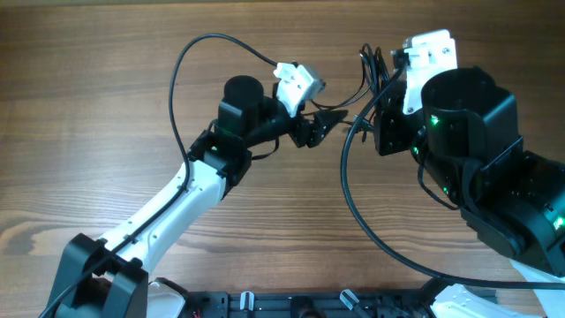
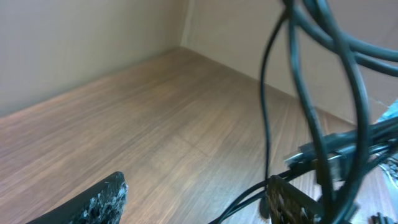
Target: Untangle cables
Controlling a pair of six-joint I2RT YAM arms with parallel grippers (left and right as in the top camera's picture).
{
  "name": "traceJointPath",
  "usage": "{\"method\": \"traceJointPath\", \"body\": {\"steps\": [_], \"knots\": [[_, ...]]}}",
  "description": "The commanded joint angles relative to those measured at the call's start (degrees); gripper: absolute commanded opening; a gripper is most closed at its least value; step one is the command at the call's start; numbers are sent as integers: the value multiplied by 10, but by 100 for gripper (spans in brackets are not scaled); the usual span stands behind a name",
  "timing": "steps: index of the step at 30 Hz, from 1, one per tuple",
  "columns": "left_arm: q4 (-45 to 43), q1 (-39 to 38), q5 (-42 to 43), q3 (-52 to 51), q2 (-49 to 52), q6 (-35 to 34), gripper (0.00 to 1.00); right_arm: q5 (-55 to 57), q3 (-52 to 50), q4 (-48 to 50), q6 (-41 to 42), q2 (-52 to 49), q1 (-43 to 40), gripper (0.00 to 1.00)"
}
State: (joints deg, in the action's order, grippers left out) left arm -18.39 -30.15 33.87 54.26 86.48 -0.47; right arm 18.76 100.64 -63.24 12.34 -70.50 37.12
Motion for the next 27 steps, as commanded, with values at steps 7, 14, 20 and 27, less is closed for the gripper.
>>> {"method": "traceJointPath", "body": {"steps": [7,14,20,27], "knots": [[-8,-5,-23,2,0,-18,4,36,8,-15,26,-2,-1,4],[80,118,-34,2,-35,-107,4,202,8,-84,126,-2,-1,4],[136,268,82,2,-111,-107,4,271,7,-106,163,-6,-1,4],[179,419,150,2,-226,-109,4,271,2,-106,163,-24,-33,4]]}}
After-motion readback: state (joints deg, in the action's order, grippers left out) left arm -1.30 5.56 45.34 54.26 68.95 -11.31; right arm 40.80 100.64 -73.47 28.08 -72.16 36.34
